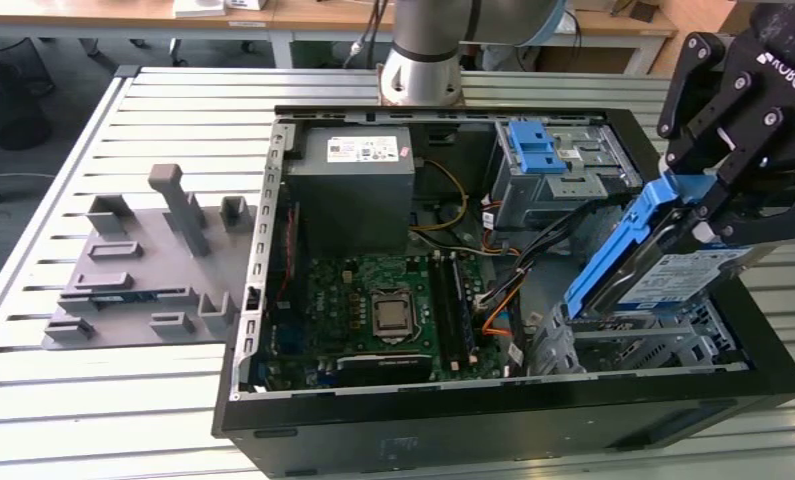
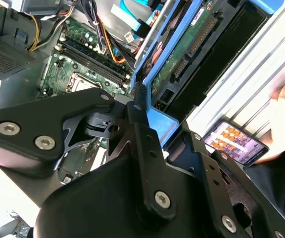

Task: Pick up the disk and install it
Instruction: 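Insert the disk into the insertion slot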

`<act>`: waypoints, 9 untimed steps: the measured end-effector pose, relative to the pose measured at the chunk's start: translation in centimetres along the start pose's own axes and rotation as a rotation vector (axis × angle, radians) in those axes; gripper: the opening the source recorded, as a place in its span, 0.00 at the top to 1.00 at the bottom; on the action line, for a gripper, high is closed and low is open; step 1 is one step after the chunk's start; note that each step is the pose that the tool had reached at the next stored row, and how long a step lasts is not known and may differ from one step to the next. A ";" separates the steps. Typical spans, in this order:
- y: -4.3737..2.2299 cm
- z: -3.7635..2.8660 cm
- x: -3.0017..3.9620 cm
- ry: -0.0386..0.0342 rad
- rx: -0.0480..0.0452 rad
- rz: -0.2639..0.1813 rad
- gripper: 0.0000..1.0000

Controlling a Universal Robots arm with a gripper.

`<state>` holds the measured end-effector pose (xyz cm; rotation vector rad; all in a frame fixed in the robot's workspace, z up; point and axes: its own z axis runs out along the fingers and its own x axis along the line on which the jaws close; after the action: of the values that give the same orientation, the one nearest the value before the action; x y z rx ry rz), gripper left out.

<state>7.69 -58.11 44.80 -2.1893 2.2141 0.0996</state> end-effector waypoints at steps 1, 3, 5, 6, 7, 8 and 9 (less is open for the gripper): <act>-0.04 0.03 0.00 0.0002 0.0000 0.000 0.64; -0.05 0.08 0.00 0.0003 0.0001 0.002 0.64; -0.06 0.10 0.00 0.0002 0.0002 0.004 0.64; -0.06 0.13 0.00 0.0000 0.0004 0.006 0.64; -0.06 0.17 0.00 -0.0002 0.0007 0.011 0.64; -0.07 0.20 0.01 -0.0003 0.0011 0.017 0.64; -0.07 0.23 0.01 -0.0003 0.0013 0.021 0.64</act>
<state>7.76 -58.10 44.56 -2.1657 2.2366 0.0989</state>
